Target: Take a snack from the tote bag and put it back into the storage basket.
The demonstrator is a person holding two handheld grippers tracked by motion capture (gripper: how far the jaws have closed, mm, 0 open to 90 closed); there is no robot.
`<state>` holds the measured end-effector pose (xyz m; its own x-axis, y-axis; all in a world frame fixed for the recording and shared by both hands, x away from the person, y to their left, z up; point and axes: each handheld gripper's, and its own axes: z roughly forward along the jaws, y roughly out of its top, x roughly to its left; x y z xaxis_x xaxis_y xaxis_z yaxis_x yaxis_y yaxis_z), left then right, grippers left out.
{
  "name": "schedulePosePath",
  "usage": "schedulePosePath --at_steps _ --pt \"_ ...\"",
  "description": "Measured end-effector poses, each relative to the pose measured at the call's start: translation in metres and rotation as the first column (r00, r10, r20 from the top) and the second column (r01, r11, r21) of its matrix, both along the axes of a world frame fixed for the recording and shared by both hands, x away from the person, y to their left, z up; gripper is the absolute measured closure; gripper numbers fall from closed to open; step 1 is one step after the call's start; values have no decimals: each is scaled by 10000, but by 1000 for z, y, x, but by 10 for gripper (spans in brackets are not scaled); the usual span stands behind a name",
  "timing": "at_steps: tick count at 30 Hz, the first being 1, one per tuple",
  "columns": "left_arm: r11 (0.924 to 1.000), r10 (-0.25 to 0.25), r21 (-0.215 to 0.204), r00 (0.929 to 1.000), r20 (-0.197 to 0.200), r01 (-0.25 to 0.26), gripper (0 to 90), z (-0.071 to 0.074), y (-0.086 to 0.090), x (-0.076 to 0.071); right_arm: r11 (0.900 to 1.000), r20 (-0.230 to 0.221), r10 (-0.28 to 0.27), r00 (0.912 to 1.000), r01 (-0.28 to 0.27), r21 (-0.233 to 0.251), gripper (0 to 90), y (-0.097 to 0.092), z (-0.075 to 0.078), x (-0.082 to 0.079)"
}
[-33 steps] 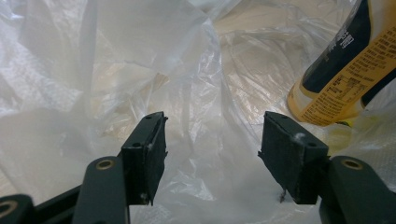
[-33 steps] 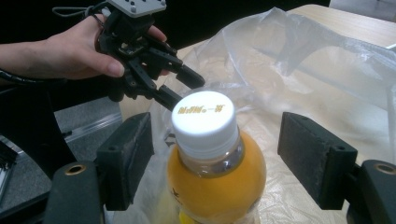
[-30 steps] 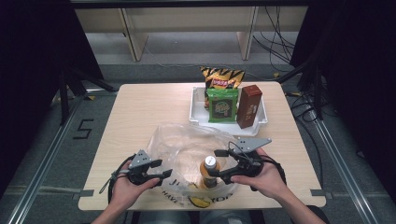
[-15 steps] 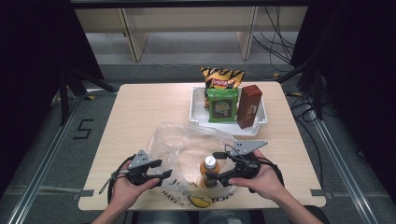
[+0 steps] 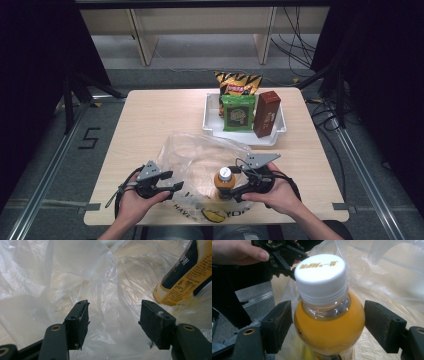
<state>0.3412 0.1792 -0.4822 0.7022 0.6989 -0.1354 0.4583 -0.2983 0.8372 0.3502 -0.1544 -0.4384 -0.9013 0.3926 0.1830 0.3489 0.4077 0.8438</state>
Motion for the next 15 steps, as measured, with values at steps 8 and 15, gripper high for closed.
schedulePosePath --at_steps 8,15 --pt "10000 -6 -20 10000 8 6 395 0 0 0 9996 300 216 9993 -211 -169 248 0 -3 3" --pt "10000 4 8 10000 9 -4 395 0 0 0 9995 133 239 9996 -236 -209 253 3 -5 1"
